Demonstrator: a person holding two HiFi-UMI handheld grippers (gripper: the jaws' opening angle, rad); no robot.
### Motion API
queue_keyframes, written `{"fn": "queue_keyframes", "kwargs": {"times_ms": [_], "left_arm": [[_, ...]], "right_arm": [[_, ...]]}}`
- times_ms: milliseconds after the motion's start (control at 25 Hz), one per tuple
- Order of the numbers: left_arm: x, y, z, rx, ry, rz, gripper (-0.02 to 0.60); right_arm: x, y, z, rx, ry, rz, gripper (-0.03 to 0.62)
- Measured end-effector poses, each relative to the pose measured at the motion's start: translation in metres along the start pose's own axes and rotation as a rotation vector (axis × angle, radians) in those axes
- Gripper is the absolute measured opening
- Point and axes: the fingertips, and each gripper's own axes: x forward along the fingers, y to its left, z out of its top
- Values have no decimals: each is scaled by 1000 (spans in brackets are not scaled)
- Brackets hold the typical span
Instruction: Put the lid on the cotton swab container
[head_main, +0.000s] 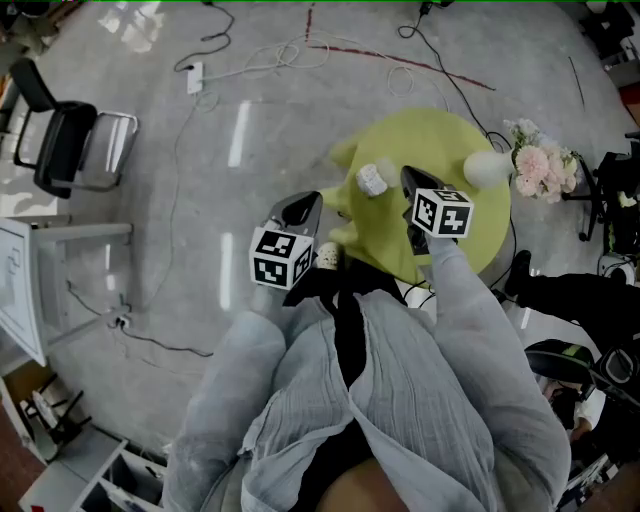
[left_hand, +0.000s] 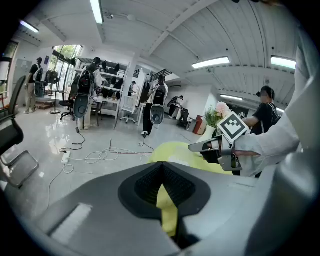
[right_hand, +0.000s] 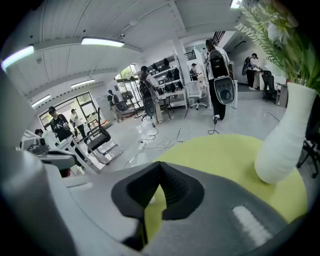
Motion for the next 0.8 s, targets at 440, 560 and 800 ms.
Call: {"fn": "queue_keyframes", "kwargs": {"times_ms": [440,560,800], "left_arm": [[-1,2,-2,-6,-3,11,17],[-3,3,-3,-12,-6,15,17],[-4,4,-6,-19,-1,21,17]], "right_arm": [[-2,18,2,-2,-14,47,2],[-3,24,0,-11,-11,59,2],[-3,32,-4,-46,6,74,2]]}}
